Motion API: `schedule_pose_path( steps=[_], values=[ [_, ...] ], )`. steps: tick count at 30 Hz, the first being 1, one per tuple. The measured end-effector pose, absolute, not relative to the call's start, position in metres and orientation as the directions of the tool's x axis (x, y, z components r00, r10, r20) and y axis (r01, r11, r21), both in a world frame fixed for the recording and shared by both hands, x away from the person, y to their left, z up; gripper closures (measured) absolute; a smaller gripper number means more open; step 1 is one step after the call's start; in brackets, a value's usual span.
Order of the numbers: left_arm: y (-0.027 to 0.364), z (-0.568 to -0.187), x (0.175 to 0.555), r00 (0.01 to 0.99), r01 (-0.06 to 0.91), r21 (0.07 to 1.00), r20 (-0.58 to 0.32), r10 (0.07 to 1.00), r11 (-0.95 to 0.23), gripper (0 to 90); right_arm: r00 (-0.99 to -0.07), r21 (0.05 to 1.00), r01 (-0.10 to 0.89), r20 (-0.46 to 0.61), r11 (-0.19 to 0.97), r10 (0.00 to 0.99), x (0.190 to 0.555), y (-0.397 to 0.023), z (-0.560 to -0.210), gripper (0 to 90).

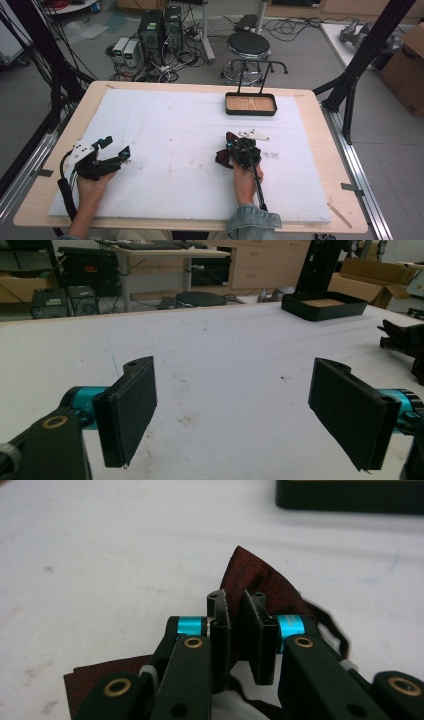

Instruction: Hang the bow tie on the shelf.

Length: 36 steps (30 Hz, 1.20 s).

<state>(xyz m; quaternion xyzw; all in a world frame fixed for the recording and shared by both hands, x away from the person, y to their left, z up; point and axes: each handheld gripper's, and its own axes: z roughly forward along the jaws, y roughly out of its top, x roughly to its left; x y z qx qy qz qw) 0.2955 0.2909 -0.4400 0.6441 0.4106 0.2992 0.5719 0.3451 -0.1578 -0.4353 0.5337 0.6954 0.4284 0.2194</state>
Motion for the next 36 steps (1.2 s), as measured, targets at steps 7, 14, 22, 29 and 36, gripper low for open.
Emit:
schedule_pose_path(
  steps=[7, 14, 22, 29, 36],
  values=[
    [0.291, -0.440, 0.296, 0.485, 0.187, 0.982, -0.084, 0.871, -0.009, 19.8, -0.439, 0.875, 0.471, 0.123, 0.111, 0.890, 0.343, -0.161, -0.414, 82.2],
    [0.291, -0.440, 0.296, 0.485, 0.188, 0.982, -0.081, 0.871, -0.013, 19.8, -0.487, 0.906, 0.407, 0.106, 0.118, 0.867, 0.350, -0.166, -0.387, 82.3],
    [0.291, -0.440, 0.296, 0.485, 0.189, 0.982, -0.086, 0.870, -0.009, 19.8, -0.527, 0.915, 0.365, 0.048, 0.174, 0.849, 0.371, -0.167, -0.361, 82.3],
    [0.291, -0.441, 0.296, 0.484, 0.188, 0.982, -0.085, 0.871, -0.009, 19.8, -0.545, 0.922, 0.331, 0.014, 0.200, 0.839, 0.393, -0.164, -0.343, 82.3],
    [0.291, -0.441, 0.297, 0.487, 0.190, 0.982, -0.086, 0.869, -0.009, 19.8, -0.547, 0.932, 0.294, -0.019, 0.213, 0.837, 0.415, -0.159, -0.322, 82.3]
  ],
)
